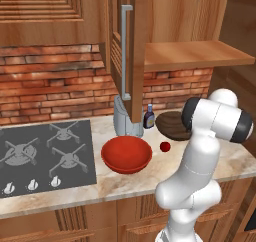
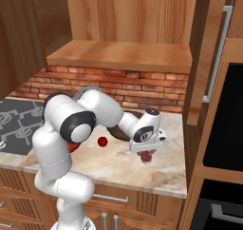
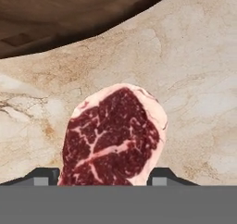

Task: Pick both bowls and place them on the counter. Then place the apple in one bowl and place the steak in the other bowl.

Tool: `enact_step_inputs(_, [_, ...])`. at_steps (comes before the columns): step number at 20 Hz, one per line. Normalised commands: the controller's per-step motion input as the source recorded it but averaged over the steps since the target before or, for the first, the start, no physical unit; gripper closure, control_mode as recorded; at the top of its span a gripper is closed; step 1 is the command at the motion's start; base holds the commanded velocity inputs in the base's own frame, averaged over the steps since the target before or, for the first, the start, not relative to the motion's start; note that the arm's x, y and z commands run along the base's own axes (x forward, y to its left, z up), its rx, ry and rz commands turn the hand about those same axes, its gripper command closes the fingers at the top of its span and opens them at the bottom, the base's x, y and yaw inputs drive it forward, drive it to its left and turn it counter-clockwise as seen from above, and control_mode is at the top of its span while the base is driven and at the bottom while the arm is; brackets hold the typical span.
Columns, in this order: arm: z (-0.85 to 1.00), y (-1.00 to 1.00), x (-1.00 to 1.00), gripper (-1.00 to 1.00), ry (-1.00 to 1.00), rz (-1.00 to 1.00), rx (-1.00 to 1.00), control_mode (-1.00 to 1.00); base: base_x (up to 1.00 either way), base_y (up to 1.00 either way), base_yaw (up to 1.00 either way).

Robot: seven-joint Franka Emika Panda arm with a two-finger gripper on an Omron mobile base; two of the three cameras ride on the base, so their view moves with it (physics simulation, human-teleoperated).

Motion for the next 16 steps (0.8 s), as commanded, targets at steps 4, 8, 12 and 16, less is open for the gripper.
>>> enact_step_inputs(4, [-0.13, 0.0, -0.34, 1.0, 0.0, 0.0, 0.0, -1.0, 0.0, 0.0, 0.0])
enact_step_inputs(8, [0.07, 0.0, -0.36, 1.0, 0.0, 0.0, 0.0, -1.0, 0.0, 0.0, 0.0])
enact_step_inputs(12, [0.17, 0.07, -0.36, 1.0, 0.0, 0.0, 0.0, -1.0, 0.0, 0.0, 0.0])
enact_step_inputs(16, [0.32, 0.17, -0.12, 1.0, 0.0, 0.0, -0.01, -1.0, 0.0, 0.0, 0.0])
